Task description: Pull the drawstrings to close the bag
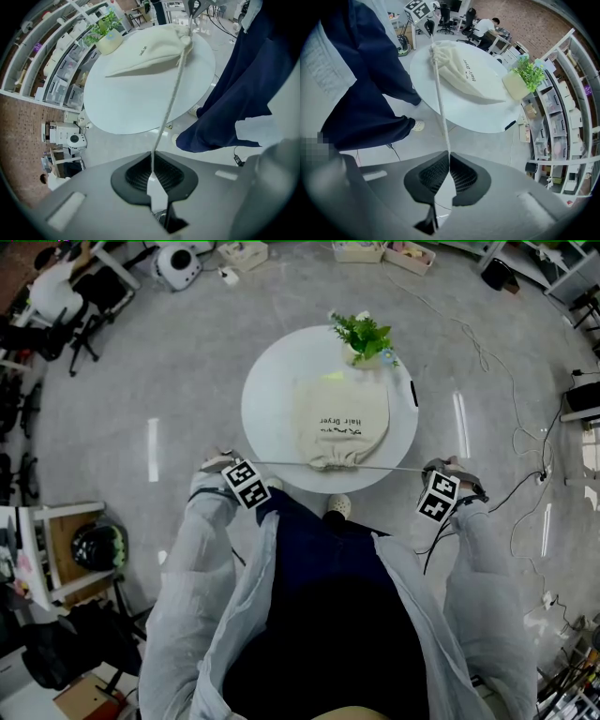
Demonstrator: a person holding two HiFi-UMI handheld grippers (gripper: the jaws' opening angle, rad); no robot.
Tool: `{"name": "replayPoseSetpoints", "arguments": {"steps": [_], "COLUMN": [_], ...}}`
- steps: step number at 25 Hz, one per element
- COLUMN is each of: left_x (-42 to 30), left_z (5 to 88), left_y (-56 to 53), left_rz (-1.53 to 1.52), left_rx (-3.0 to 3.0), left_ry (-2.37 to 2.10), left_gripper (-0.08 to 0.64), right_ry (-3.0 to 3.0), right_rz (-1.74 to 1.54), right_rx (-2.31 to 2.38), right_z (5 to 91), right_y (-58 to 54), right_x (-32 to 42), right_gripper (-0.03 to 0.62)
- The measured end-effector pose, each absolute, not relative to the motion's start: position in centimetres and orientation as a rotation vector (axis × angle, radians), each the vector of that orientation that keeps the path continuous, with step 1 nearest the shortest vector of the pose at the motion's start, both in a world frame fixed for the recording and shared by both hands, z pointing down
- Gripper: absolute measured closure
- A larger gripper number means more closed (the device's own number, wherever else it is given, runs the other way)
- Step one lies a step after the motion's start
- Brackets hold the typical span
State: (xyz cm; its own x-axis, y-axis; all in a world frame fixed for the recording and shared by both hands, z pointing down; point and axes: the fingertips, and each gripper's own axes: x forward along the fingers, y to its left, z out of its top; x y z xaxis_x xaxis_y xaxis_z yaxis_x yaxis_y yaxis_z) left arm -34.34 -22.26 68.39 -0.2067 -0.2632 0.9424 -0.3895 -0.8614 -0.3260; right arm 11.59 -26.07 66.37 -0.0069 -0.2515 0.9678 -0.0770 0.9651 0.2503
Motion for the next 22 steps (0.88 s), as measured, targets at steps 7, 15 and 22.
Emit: {"name": "replayPoseSetpoints", "arguments": {"steps": [7, 15, 22], "left_x": [-32.2, -27.5, -21.7], "left_z": [67.3, 63.7, 57.9], "left_y": [-23.0, -23.5, -27.0], "left_rz": [2.153, 1.78, 1.39], "left_rx": [1.944, 2.053, 2.24], "left_ry": [-0.735, -0.64, -0.702], "left_gripper": [0.525, 0.525, 0.523], "right_ry": [-1.581, -1.752, -2.031], "right_rz": [-0.058, 0.0, 0.117], "right_rx": [0.311, 0.386, 0.47], "right_z": [65.7, 62.3, 57.6], "right_y": [-26.8, -27.9, -29.6], "right_x": [11.8, 9.2, 3.6], "right_gripper": [0.58, 0.578, 0.578]}}
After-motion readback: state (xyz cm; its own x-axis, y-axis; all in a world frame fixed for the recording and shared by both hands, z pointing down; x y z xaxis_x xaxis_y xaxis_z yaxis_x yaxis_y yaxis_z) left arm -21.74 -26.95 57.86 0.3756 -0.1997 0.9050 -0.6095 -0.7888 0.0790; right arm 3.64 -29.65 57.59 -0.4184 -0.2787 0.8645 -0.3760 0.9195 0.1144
